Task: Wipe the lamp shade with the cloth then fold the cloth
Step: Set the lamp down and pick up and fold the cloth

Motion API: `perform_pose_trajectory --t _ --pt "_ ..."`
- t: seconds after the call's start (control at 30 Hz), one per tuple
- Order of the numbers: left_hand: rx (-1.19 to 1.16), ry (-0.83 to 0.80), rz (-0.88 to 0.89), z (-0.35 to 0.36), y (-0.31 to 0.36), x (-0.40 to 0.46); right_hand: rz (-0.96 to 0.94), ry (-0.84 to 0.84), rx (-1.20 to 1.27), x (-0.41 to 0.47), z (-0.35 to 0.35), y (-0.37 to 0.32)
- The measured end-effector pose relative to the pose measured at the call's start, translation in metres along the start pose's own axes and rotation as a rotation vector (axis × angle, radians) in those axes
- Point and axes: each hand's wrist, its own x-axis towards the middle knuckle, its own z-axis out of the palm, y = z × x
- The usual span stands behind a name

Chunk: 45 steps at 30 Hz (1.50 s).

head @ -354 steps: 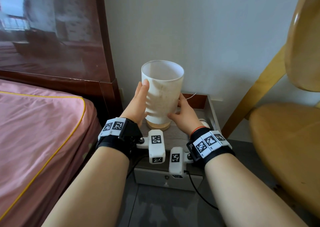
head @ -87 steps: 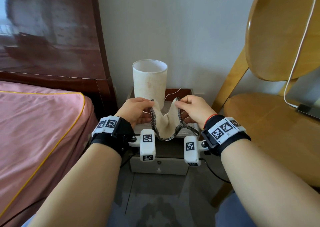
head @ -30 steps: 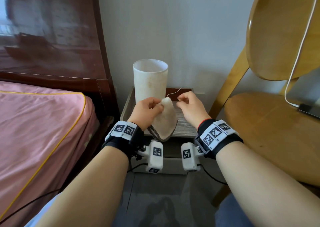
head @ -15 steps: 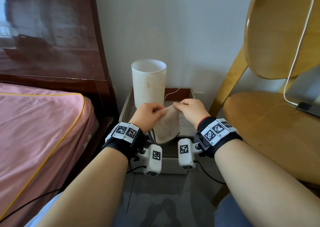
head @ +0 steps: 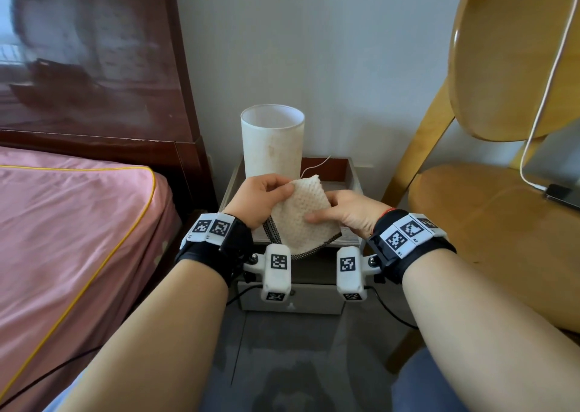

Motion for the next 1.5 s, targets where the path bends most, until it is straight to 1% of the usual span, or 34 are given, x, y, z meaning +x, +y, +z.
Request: perform_pose_trajectory --t 0.1,0.2,0.27,0.3,0.37,0.4,0.47,0.53,0.57,0.63,0.73,0.8,0.87,0.97,1.13,1.2,1.27,1.3,1.43,1.5 --pt "-0.090 0.009 -0.196 -0.003 -0.007 0.003 -0.002 0.100 -0.076 0.004 -0.002 0.002" --pt "-0.210 -0.092 -0.418 -0.003 -0.013 0.004 -0.007 0.221 -0.108 0.010 -0.006 0.007" --pt "-0.228 -0.170 -0.495 0.000 -0.015 0.003 0.003 0.300 -0.096 0.015 -0.010 0.012" --pt "-0.217 -0.188 -0.509 0.003 -0.016 0.003 0.015 0.338 -0.093 0.017 -0.013 0.014" --pt "-0.195 -0.175 -0.524 0.008 -0.020 0.006 0.060 0.394 -0.065 0.022 -0.021 0.020" --pt "-0.187 -0.157 -0.530 0.011 -0.022 0.009 0.096 0.386 -0.012 0.025 -0.024 0.023" --pt "-0.175 -0.122 -0.532 0.015 -0.027 0.014 0.168 0.306 0.093 0.031 -0.029 0.026" --pt "-0.181 -0.092 -0.525 0.019 -0.030 0.019 0.189 0.242 0.116 0.037 -0.035 0.028" --pt "-0.197 -0.075 -0.520 0.022 -0.031 0.021 0.172 0.244 0.091 0.040 -0.037 0.028" --pt "-0.243 -0.054 -0.527 0.027 -0.031 0.025 0.120 0.317 -0.020 0.048 -0.042 0.027" --pt "-0.271 -0.090 -0.573 0.036 -0.031 0.031 0.086 0.525 -0.163 0.054 -0.045 0.027" --pt "-0.270 -0.116 -0.598 0.042 -0.034 0.034 0.071 0.622 -0.196 0.059 -0.045 0.029" --pt "-0.264 -0.126 -0.606 0.046 -0.037 0.035 0.037 0.657 -0.192 0.062 -0.042 0.031" --pt "-0.201 -0.133 -0.626 0.051 -0.042 0.038 0.005 0.628 -0.182 0.065 -0.039 0.033" --pt "-0.005 -0.078 -0.645 0.051 -0.046 0.041 -0.026 0.569 -0.298 0.067 -0.032 0.035" --pt "0.045 -0.070 -0.642 0.050 -0.046 0.039 -0.006 0.508 -0.314 0.067 -0.028 0.035" --pt "0.101 -0.091 -0.618 0.051 -0.047 0.035 0.051 0.389 -0.299 0.065 -0.022 0.033" --pt "0.107 -0.092 -0.594 0.051 -0.048 0.033 0.083 0.317 -0.340 0.064 -0.019 0.032" --pt "0.127 -0.122 -0.569 0.052 -0.050 0.024 0.216 0.064 -0.779 0.054 -0.006 0.027" --pt "0.105 -0.125 -0.565 0.055 -0.053 0.023 0.234 0.011 -0.882 0.049 -0.004 0.030"
